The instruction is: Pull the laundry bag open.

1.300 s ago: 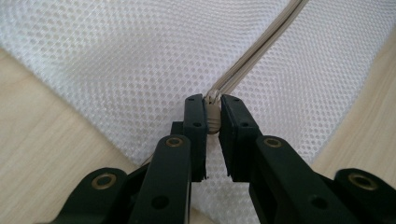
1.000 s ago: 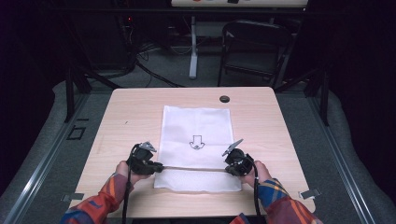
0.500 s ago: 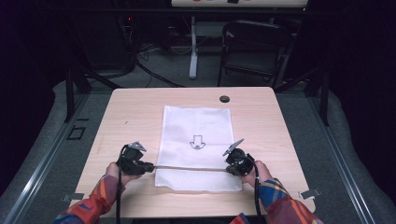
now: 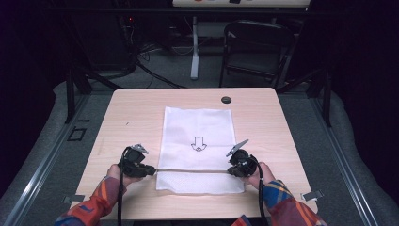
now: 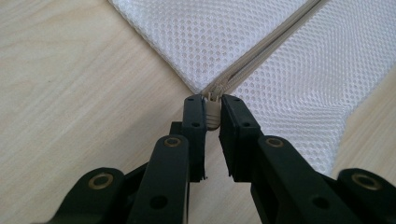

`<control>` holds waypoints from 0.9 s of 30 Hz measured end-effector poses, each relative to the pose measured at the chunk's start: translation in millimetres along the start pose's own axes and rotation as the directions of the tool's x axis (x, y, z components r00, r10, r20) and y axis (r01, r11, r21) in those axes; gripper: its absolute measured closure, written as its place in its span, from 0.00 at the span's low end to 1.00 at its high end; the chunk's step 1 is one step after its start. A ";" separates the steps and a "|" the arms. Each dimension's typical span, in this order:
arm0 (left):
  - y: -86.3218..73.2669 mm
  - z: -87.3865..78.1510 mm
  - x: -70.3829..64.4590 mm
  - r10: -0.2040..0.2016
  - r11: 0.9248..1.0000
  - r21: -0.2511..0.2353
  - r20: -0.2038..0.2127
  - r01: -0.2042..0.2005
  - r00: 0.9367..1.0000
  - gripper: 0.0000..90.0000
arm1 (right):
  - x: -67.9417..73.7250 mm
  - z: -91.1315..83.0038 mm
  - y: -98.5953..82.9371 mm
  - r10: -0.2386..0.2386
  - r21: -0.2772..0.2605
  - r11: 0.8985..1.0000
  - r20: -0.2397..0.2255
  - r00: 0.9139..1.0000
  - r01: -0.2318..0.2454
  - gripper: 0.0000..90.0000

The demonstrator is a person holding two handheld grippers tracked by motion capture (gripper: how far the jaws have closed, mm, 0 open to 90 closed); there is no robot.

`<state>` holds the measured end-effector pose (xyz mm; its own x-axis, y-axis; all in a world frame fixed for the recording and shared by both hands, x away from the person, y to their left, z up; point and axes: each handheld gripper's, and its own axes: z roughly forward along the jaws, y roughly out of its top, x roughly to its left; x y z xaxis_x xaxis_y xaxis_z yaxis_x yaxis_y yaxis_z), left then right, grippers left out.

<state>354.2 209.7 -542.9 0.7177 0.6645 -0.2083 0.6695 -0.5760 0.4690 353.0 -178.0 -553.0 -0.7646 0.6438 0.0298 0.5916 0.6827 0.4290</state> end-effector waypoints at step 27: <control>-4.1 -18.3 18.1 -0.081 0.996 -0.055 -0.130 0.075 0.988 0.05 | -33.6 -52.3 -34.4 0.193 -0.138 0.975 0.119 0.974 -0.176 0.00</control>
<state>360.9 232.8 -532.9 0.6298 0.7654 -0.1323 0.7096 -0.4977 0.4987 345.0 -241.2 -521.5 -0.6004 0.7997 0.0043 0.6756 0.5043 0.5378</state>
